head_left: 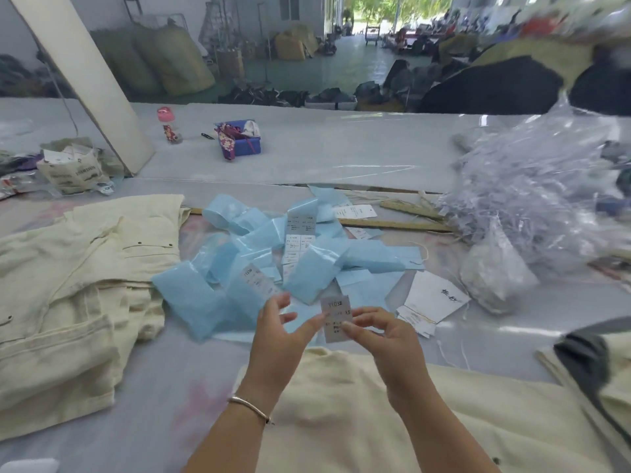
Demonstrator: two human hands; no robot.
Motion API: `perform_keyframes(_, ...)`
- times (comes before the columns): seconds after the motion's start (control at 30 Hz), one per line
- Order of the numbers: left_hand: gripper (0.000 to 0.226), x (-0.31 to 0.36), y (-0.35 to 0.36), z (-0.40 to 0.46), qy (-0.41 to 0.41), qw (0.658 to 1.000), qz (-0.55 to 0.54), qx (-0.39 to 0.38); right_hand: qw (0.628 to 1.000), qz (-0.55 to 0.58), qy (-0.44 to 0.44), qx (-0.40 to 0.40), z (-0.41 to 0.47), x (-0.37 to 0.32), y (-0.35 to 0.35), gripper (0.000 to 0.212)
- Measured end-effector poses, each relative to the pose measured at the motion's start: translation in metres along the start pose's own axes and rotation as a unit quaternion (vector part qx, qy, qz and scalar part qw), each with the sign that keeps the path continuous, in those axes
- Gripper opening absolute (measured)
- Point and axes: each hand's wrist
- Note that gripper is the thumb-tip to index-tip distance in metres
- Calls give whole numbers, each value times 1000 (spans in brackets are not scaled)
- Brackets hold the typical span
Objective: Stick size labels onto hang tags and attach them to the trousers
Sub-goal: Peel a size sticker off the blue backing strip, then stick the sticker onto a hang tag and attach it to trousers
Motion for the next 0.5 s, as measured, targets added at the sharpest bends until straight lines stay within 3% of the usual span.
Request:
perform_keyframes(0.13,5,2,61,-3,-28,996,-22,-78,998,50,46,8,-2,11,-59,6)
perform_keyframes(0.3,13,2,117,13,-16,997,-21,-71,995,53,85,-11,11,33,-115,6)
perform_keyframes(0.37,14,-1,134,22,-24,997,-42,-53,995,48,89,28,24,42,-135,4)
perform_keyframes(0.43,13,-4,144,34,-36,996,-81,-24,989,-33,85,114,46,54,-160,11)
perform_keyframes(0.5,8,-4,152,46,-24,993,-114,-8,960,-210,88,162,73,66,-184,25)
Point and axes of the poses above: each hand's wrist, its own z-axis towards the middle knuckle, its own y-axis out of the palm, x = y × z, and after that the axes turned 10 degrees about -x, right-handed
